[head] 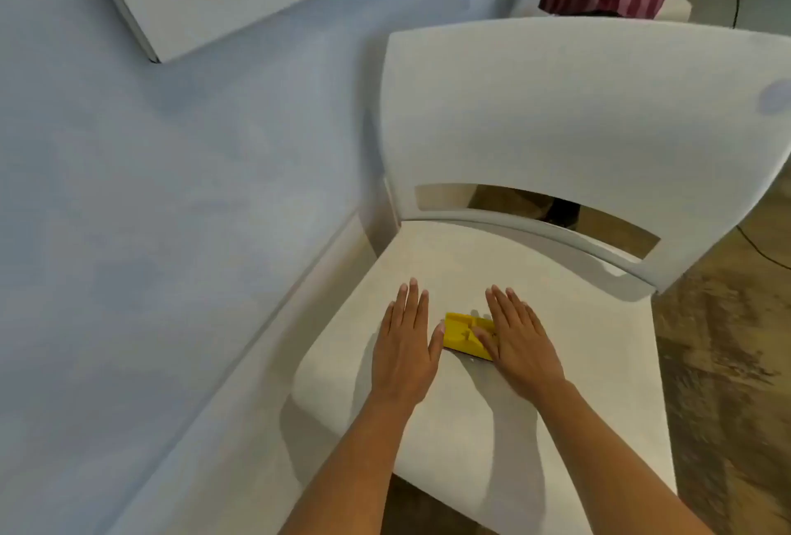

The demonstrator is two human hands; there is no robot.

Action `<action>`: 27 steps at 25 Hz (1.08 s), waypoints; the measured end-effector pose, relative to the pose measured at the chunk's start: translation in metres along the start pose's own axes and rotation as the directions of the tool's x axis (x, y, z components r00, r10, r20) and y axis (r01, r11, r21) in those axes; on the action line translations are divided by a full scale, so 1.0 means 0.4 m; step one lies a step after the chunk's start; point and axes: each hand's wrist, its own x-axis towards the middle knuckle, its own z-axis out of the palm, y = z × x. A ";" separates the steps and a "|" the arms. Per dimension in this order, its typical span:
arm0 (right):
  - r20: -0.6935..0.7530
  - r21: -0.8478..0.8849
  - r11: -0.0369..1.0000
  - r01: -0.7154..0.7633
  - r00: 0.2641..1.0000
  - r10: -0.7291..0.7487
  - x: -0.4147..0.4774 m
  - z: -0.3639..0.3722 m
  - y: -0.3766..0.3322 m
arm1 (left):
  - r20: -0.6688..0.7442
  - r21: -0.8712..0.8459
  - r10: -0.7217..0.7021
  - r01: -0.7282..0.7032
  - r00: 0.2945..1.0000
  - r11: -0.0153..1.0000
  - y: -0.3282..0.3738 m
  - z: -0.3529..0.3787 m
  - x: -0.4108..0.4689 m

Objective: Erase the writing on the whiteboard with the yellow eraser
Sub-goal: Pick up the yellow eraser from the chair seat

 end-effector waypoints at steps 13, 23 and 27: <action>-0.080 -0.057 0.998 0.014 0.997 -0.018 0.011 0.070 0.026 | 0.133 -0.084 -0.058 0.070 0.989 0.994 -0.041 0.126 -0.095; 0.447 0.889 -0.058 -0.454 0.832 0.328 0.111 -0.118 -0.308 | 0.045 -0.026 -0.096 0.097 0.994 0.995 -0.107 -0.015 -0.102; 0.454 0.818 -0.423 -0.391 0.889 0.057 0.122 -0.268 -0.511 | -0.129 0.101 -0.110 0.123 0.986 0.987 -0.154 -0.169 -0.123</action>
